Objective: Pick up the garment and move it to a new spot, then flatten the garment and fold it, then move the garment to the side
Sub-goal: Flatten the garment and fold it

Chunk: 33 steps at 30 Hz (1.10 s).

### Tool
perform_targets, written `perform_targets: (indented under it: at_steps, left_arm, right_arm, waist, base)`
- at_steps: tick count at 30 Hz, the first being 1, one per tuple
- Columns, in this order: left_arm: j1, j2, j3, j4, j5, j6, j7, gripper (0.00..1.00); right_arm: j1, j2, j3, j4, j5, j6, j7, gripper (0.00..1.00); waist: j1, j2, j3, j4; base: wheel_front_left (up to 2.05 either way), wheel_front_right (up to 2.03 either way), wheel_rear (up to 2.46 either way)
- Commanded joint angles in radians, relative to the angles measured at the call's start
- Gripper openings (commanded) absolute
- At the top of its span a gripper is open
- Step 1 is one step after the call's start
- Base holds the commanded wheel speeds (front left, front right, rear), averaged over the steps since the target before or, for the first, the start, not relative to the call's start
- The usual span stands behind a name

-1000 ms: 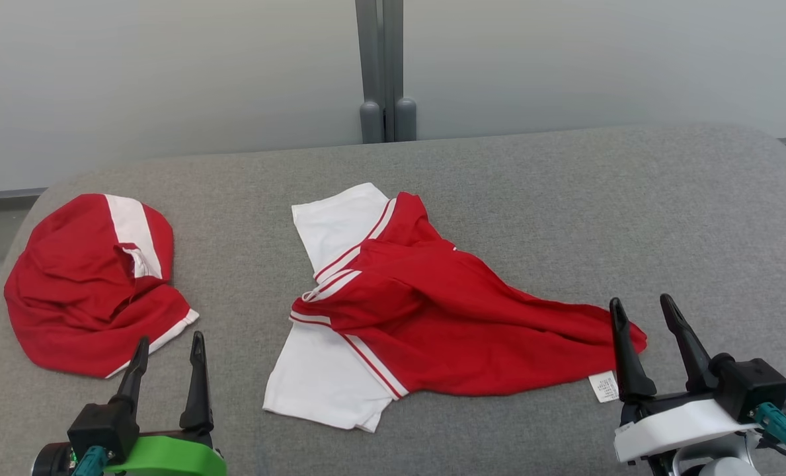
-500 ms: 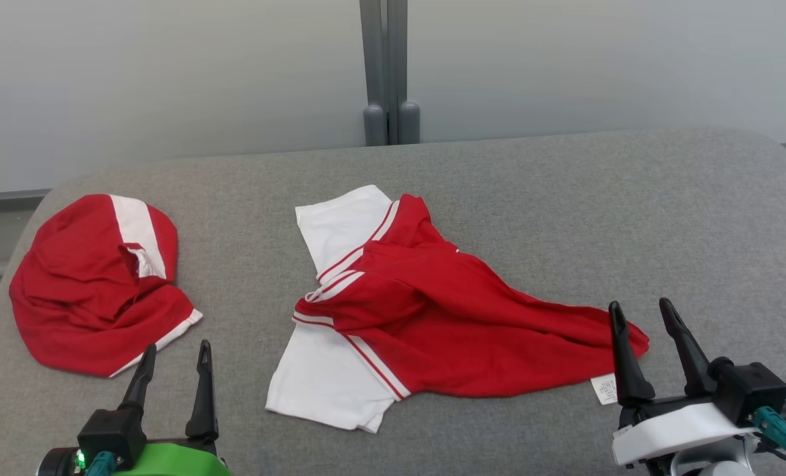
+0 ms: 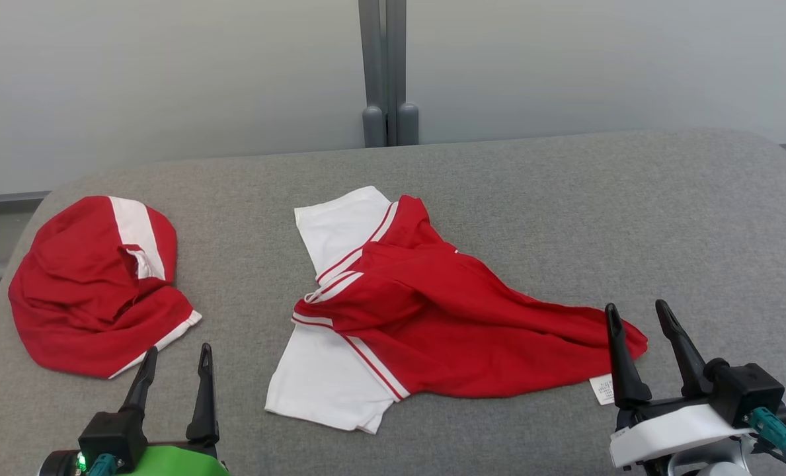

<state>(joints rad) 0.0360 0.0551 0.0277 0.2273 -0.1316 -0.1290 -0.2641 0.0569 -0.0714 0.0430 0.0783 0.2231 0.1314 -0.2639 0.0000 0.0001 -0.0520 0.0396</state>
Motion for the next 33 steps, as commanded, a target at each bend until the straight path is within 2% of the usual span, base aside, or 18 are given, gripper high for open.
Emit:
perform_targets:
  at_steps: [1,12,17,33]
  left_arm:
    - [0.015,0.007,0.0,-0.001,-0.007,-0.003,0.0,1.0]
    - [0.018,0.005,-0.013,0.013,-0.011,-0.003,0.0,1.0]
    - [0.003,0.006,-0.058,0.041,-0.011,-0.003,0.0,1.0]
    - [-0.13,0.052,-0.212,0.251,-0.067,-0.002,0.0,1.0]
  right_arm:
    - [0.008,-0.002,0.0,0.002,-0.008,-0.001,-0.001,1.0]
    - [0.0,-0.003,0.008,0.013,0.002,-0.001,-0.001,1.0]
    - [-0.028,-0.009,0.002,0.038,0.0,-0.001,-0.001,1.0]
    - [-0.198,-0.085,0.01,0.298,-0.021,-0.002,-0.001,1.0]
  waist:
    - [0.0,-0.0001,0.0,-0.001]
    - [0.0,-0.0001,0.0,-0.003]
    - [0.0,-0.0001,0.007,-0.006]
    - [0.0,-0.0001,0.097,-0.032]
  base:
    - [0.0,0.0,0.0]
    - [0.0,0.0,0.0]
    - [0.0,0.0,0.0]
    - [0.0,0.0,0.0]
